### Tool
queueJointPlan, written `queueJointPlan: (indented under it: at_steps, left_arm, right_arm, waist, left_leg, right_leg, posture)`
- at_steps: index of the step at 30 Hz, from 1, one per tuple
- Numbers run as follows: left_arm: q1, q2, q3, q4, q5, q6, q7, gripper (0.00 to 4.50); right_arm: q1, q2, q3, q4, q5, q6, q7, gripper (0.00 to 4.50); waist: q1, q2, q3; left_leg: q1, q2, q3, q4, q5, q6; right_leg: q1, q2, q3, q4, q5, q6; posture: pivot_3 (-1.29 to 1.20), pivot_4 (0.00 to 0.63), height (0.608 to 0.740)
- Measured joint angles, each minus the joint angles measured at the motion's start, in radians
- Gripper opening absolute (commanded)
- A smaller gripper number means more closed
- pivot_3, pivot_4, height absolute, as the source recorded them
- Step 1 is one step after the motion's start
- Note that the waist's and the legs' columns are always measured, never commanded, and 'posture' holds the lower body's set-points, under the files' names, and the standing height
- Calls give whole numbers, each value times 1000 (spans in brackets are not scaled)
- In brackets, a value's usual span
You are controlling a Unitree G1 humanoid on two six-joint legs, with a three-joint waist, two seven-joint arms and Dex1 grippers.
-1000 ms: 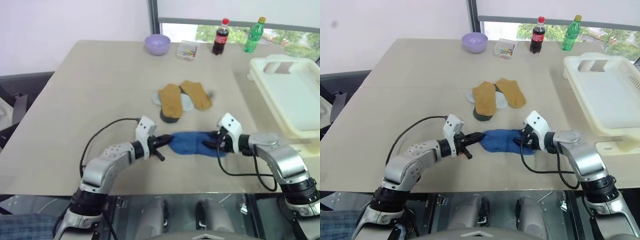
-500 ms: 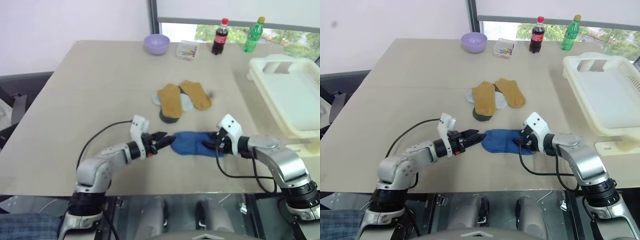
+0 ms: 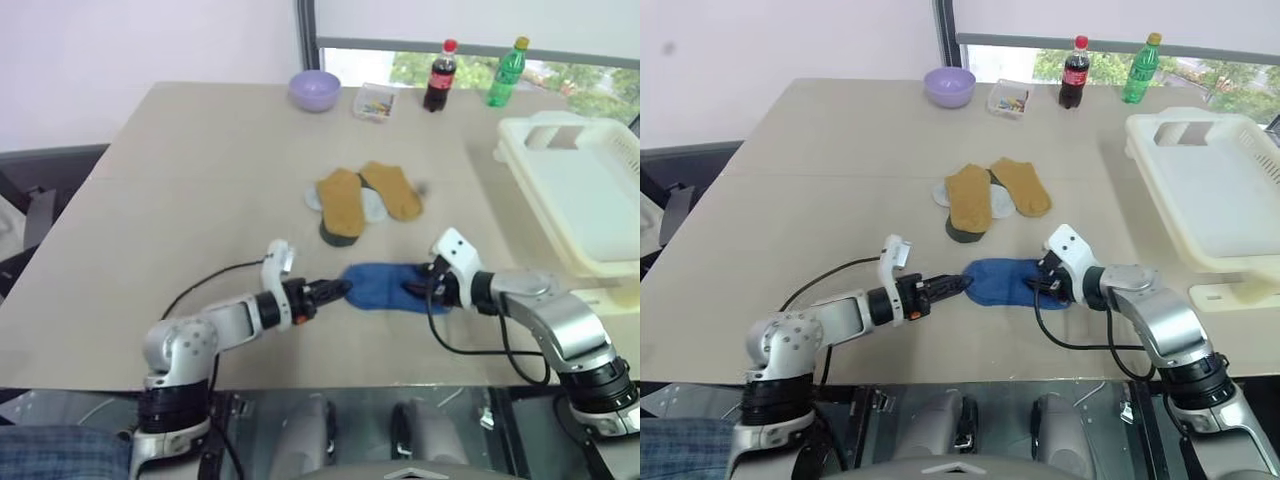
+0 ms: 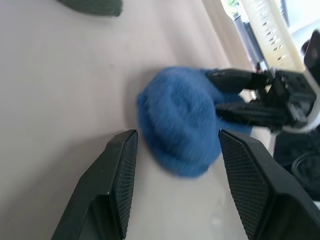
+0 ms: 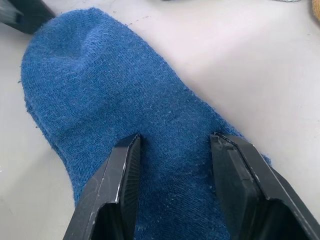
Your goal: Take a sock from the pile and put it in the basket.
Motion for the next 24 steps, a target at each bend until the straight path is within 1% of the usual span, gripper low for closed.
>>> queueJointPlan:
  at_steps: [6,9,12,17,20,24]
  left_arm:
    - [-89,-52,-87,67,70,-12,35,2756]
    - [-98,-76,-89,85,76,-17,31,2756]
    - [-90,-122,-43,114,30,-5,15,2756]
    - [-88,-219,31,156,-100,62,8,2756]
    - [-124,-249,62,156,-164,64,12,2756]
    - [-132,-265,94,168,-203,59,27,2756]
  right_arm:
    - [-2,1,16,7,-8,-7,-8,2263]
    - [-1,1,18,9,-11,-14,-12,2263]
    - [0,3,18,8,-11,-16,-18,2263]
    - [0,11,17,5,-10,-17,-24,2263]
    - [-1,15,18,5,-10,-17,-27,2263]
    - [-2,16,18,6,-9,-17,-26,2263]
  waist:
    - [1,-1,-6]
    - [0,1,-8]
    - [-1,1,-8]
    - [-2,-2,-5]
    - [-3,-2,-5]
    - [-5,-2,-5]
  left_leg:
    - [1,0,0,0,0,0]
    - [1,0,0,0,0,0]
    - [0,0,0,0,0,0]
    - [-1,0,0,0,0,0]
    - [-1,1,0,0,0,0]
    - [-1,1,0,0,0,0]
  right_leg:
    - [1,0,0,0,0,0]
    - [1,-1,0,0,0,0]
    - [0,-1,0,0,0,0]
    - [-1,-1,0,-1,0,0]
    - [-1,-1,0,-1,0,0]
    - [-1,0,0,-1,0,0]
  posture:
    - [0,150,733]
    - [0,150,733]
    - [0,150,733]
    - [0,150,733]
    - [0,150,733]
    - [0,150,733]
